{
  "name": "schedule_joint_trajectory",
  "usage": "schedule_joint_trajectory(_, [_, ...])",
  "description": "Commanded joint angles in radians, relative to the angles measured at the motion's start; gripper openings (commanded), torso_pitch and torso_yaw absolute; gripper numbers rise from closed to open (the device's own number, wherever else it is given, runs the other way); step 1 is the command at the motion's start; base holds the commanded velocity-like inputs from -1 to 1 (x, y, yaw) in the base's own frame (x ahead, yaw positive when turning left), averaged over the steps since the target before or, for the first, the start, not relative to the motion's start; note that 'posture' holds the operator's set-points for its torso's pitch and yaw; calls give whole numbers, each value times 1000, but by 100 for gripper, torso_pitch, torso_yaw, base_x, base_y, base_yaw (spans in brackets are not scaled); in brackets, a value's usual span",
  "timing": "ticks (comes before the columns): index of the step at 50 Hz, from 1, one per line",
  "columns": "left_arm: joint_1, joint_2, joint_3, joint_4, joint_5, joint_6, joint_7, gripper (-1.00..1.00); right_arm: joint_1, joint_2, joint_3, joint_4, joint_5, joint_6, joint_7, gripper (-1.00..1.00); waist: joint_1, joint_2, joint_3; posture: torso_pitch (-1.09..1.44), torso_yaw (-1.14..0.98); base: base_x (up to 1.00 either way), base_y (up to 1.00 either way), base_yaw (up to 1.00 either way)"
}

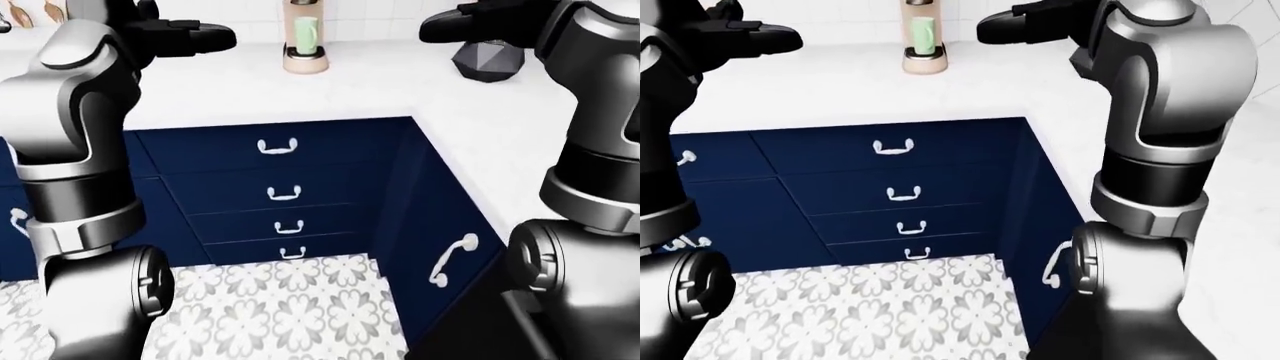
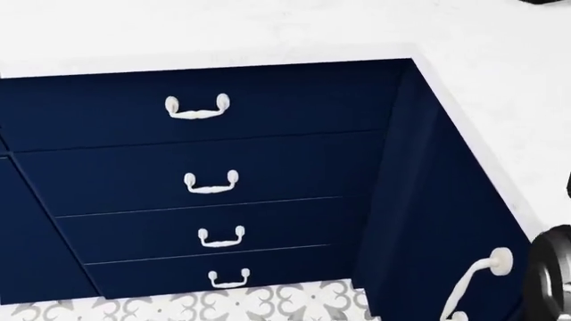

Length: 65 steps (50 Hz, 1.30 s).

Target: Press the button on the coffee machine to serve coffee.

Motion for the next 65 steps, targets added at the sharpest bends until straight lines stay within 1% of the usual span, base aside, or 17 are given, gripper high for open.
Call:
schedule_joint_trajectory(1, [-33,5,1,-32,-3,-27,0,100,-28,-16,-13,-12,-9,-30,-2,100,-2,-6,-24,0,0,19,0,0])
schedule_joint_trajectory(2, [-31,6,1,-33,-4,-26,0,100,-26,-15,-14,-10,-10,-33,-1,100,1,-39,-32,0,0,19,0,0])
schedule_joint_trajectory(10, [-34,7,3,-23,-8,-32,2,100,-35,-16,-12,-9,-14,-24,1,100,-7,11,-20,0,0,18,0,0])
schedule_joint_trajectory(16, [-43,11,2,-16,-9,-32,3,100,-49,-18,-8,2,-19,-24,9,100,-26,129,-36,0,0,20,0,0])
schedule_joint_trajectory(17, [-42,11,3,-15,-9,-34,3,100,-46,-16,-8,1,-20,-25,9,100,-18,87,-26,0,0,19,0,0])
schedule_joint_trajectory(19, [-26,6,2,-18,-9,-42,3,100,-56,-16,-4,10,-24,-26,12,100,-22,103,-25,0,0,20,0,0])
schedule_joint_trajectory(25, [-29,12,3,-16,-10,-38,1,100,-56,-10,-3,23,-33,-38,17,100,-12,50,-22,0,0,20,0,0])
schedule_joint_trajectory(29, [-30,10,1,-15,-9,-39,2,100,-68,-9,-3,28,-36,-34,20,100,2,-33,-35,0,0,20,0,0])
schedule_joint_trajectory(39, [-45,10,-1,-7,-8,-38,2,100,-69,-6,-4,29,-38,-36,22,100,-12,31,-13,0,0,20,0,0])
schedule_joint_trajectory(43, [-45,12,2,-9,-9,-34,3,100,-76,-4,-1,36,-40,-36,23,100,-27,127,-37,0,0,20,0,0])
schedule_joint_trajectory(44, [-46,13,2,-5,-9,-37,2,100,-75,-2,-1,36,-41,-37,23,100,-21,89,-28,0,0,19,0,0])
schedule_joint_trajectory(46, [-48,14,2,-3,-9,-38,1,100,-72,-1,1,37,-42,-39,24,100,-24,107,-25,0,0,20,0,0])
schedule_joint_trajectory(53, [-49,9,1,0,-11,-37,6,100,-79,-3,1,37,-46,-35,29,100,-10,42,-22,0,0,20,0,0])
schedule_joint_trajectory(57, [-43,6,0,6,-10,-50,5,100,-67,2,0,33,-48,-38,29,100,2,-57,-42,0,0,20,0,0])
schedule_joint_trajectory(58, [-41,5,0,4,-10,-50,5,100,-67,2,-1,34,-48,-39,29,100,-5,-8,-25,0,0,20,0,0])
schedule_joint_trajectory(59, [-37,5,0,4,-10,-53,5,100,-68,2,0,35,-48,-40,29,100,1,-34,-25,0,0,20,0,0])
schedule_joint_trajectory(65, [-40,6,1,12,-12,-59,5,100,-68,8,6,44,-54,-47,30,100,-8,13,-21,0,0,20,0,0])
